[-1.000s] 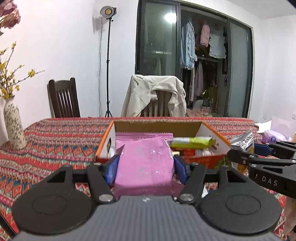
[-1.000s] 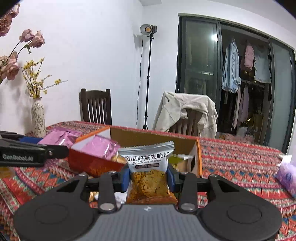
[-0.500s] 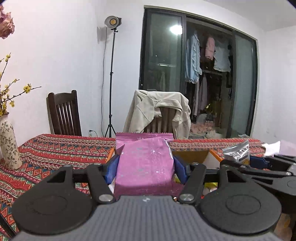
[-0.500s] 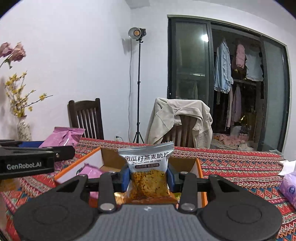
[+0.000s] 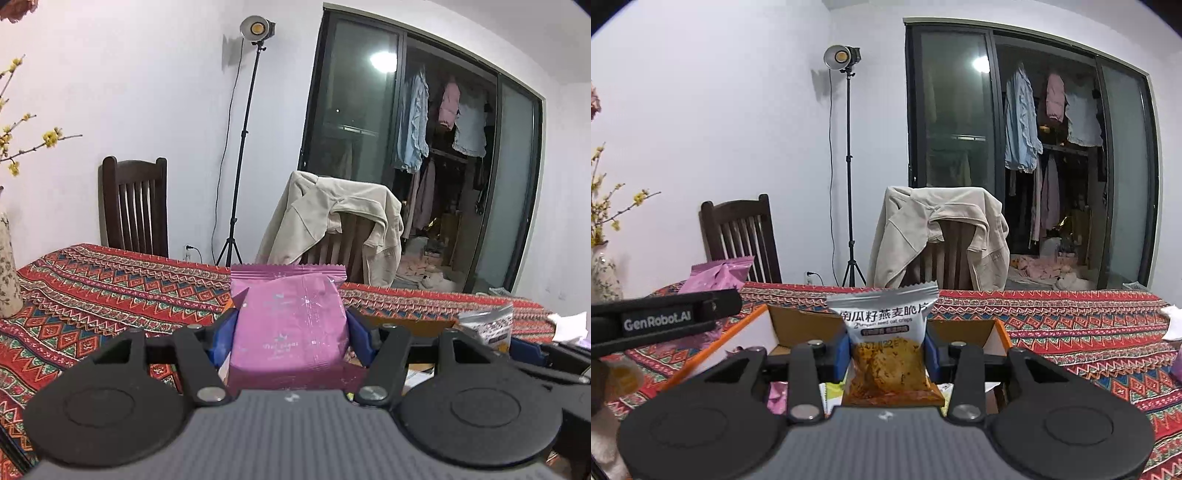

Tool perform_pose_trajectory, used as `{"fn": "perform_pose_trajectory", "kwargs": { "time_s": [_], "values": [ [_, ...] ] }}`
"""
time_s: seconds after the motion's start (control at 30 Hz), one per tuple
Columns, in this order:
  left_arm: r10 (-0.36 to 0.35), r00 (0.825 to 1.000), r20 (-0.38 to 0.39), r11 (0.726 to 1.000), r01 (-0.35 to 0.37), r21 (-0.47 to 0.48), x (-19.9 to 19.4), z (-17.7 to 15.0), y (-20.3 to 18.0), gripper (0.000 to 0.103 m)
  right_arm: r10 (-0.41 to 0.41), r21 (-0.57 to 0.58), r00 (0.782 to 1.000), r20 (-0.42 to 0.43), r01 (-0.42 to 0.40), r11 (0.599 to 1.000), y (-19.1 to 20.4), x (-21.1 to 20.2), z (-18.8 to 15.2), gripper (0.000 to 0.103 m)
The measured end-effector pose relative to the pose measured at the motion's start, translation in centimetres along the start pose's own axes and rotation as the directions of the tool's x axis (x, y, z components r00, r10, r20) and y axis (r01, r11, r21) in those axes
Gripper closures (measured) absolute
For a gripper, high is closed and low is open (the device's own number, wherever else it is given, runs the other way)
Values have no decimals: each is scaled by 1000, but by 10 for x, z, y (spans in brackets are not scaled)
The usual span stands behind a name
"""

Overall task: Organize snacks
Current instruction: 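Open both grippers to drop the packets into the box, then move both grippers back toward the remaining packets beside the box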

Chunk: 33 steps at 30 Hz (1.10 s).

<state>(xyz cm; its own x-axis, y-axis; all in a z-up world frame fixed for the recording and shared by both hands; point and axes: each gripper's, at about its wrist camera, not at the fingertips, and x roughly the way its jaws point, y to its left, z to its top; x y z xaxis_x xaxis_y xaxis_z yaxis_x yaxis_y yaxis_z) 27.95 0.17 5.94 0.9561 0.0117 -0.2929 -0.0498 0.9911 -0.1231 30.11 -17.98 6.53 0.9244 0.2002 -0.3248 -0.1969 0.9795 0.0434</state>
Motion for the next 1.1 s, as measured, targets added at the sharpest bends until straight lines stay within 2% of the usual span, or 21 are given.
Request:
{"fn": "perform_pose_trajectory", "kwargs": {
  "time_s": [0.27,0.33,0.4,0.47,0.5,0.73,1.1],
  "values": [
    [-5,1000,-25,999,6,38,10,-12,2,39,33,1,999,-37,-33,999,-6,16,-12,63],
    [-22,1000,-20,999,23,37,8,-13,2,31,33,6,998,-58,-32,999,-7,18,-11,61],
    [-35,999,-8,999,35,13,4,-14,4,8,30,14,998,-62,-29,999,-10,16,-11,46],
    [-37,999,7,999,37,-8,1,-14,8,0,30,31,998,-55,-28,999,-13,14,-11,6],
    [-35,999,17,999,35,-18,-1,-14,9,0,29,42,998,-49,-27,999,-14,13,-12,0],
    [0,1000,28,1000,1,-30,-5,-13,12,0,15,74,998,-62,-11,997,-20,16,-16,0],
    [-13,999,48,999,15,-34,-15,-8,9,0,2,72,1000,-27,0,997,-20,8,-18,0]
  ]
}}
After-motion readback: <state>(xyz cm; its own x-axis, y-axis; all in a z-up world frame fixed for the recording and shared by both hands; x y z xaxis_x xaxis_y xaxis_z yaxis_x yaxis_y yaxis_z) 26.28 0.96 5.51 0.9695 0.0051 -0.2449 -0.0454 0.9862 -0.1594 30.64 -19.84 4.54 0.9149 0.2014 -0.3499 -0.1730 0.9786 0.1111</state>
